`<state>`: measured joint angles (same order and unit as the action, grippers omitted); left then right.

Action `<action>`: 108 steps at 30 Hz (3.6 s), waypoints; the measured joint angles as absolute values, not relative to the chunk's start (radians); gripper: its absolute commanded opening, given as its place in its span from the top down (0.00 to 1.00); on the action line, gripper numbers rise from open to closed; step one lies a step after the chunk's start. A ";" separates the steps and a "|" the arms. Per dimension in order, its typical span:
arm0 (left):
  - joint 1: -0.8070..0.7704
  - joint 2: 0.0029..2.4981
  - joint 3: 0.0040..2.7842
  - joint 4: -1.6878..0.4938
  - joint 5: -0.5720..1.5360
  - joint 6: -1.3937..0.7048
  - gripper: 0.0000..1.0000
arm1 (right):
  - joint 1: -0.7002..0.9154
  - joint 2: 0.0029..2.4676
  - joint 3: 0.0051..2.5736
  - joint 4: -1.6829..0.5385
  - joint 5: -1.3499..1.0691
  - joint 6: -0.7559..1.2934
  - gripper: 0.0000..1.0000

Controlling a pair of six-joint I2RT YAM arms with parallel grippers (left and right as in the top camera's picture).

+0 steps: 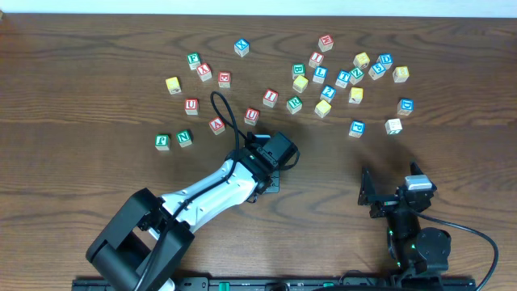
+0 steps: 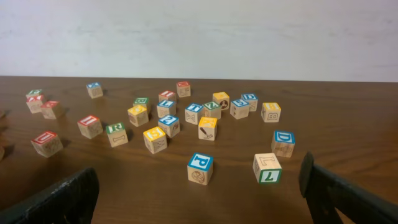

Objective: Spell out CORL
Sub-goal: 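Lower the O block beside the C block and align it, then open the left gripper and lift it away from the blocks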

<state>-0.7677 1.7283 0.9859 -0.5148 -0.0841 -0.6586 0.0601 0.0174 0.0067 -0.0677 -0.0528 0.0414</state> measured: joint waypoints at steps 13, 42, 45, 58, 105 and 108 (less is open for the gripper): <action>-0.768 1.743 0.986 -0.512 -0.084 -0.659 0.88 | 0.060 0.017 0.007 -0.068 -0.053 0.041 0.01; -0.768 1.743 0.986 -0.510 -0.084 -0.659 0.74 | 0.060 0.017 0.006 -0.068 -0.053 0.041 0.01; -0.768 1.743 0.986 -0.510 -0.084 -0.659 0.74 | 0.060 0.017 0.007 -0.068 -0.053 0.041 0.01; -0.768 1.743 0.986 -0.508 -0.084 -0.659 0.67 | 0.060 0.017 0.007 -0.068 -0.053 0.041 0.01; -0.768 1.625 0.986 -0.538 -0.088 -0.631 0.62 | 0.060 0.017 0.007 -0.068 -0.053 0.041 0.01; -0.768 1.577 0.986 -0.572 -0.104 -0.620 0.60 | 0.060 0.017 0.007 -0.067 -0.053 0.041 0.01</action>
<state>-0.7677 1.5772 0.9859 -0.5716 -0.1036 -0.6205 0.0601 0.0174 0.0067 -0.0673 -0.0528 0.0414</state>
